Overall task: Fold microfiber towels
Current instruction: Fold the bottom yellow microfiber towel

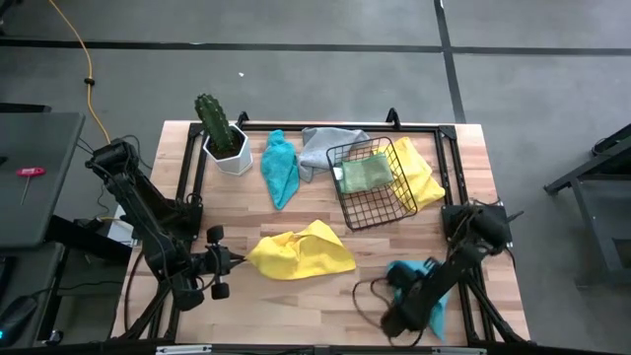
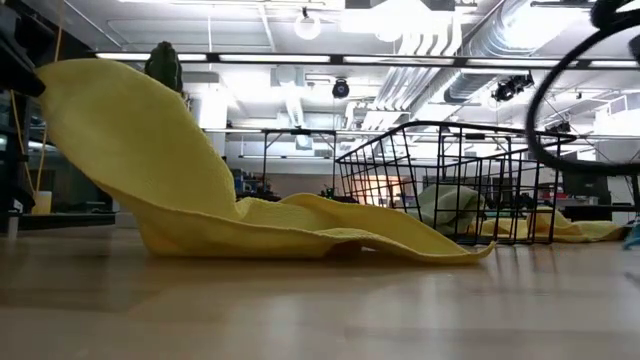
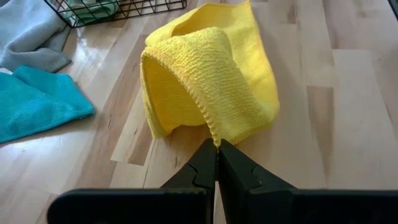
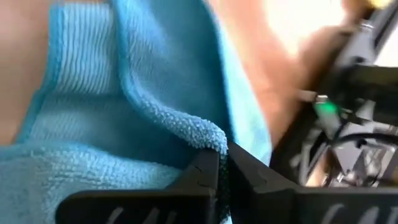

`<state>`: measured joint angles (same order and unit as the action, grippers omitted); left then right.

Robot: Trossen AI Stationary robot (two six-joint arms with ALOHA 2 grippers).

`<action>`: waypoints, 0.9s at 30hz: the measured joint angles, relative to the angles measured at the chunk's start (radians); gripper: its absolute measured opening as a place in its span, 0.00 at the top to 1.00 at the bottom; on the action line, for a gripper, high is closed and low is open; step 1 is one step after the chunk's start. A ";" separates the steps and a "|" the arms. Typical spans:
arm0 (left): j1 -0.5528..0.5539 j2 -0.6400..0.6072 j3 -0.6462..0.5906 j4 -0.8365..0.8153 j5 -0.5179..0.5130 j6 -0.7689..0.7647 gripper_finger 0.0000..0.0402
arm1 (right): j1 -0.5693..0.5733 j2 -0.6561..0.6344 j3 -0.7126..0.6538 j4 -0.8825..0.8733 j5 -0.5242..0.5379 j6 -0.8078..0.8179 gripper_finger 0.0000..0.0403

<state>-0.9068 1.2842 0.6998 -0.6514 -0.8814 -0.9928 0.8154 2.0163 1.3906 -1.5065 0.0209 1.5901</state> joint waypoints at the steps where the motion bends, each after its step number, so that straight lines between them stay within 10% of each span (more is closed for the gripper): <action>1: 0.005 0.000 0.000 0.000 0.000 0.000 1.00 | -0.002 -0.031 -0.037 -0.006 0.009 0.046 1.00; 8: 0.018 0.000 0.000 -0.008 0.008 0.000 1.00 | 0.006 -0.228 -0.156 -0.050 0.118 0.314 1.00; 15: 0.018 0.000 0.000 -0.010 0.013 0.000 1.00 | 0.005 -0.327 -0.107 0.178 0.563 0.238 1.00; 20: 0.018 0.000 0.000 -0.010 0.033 0.001 1.00 | -0.057 -0.322 -0.106 0.365 0.522 0.004 0.93; 27: 0.017 0.000 0.000 -0.009 0.035 0.001 1.00 | -0.093 -0.296 -0.130 0.074 0.311 0.118 0.73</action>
<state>-0.8901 1.2842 0.6994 -0.6605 -0.8467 -0.9921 0.7219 1.7208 1.2606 -1.4324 0.3320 1.7085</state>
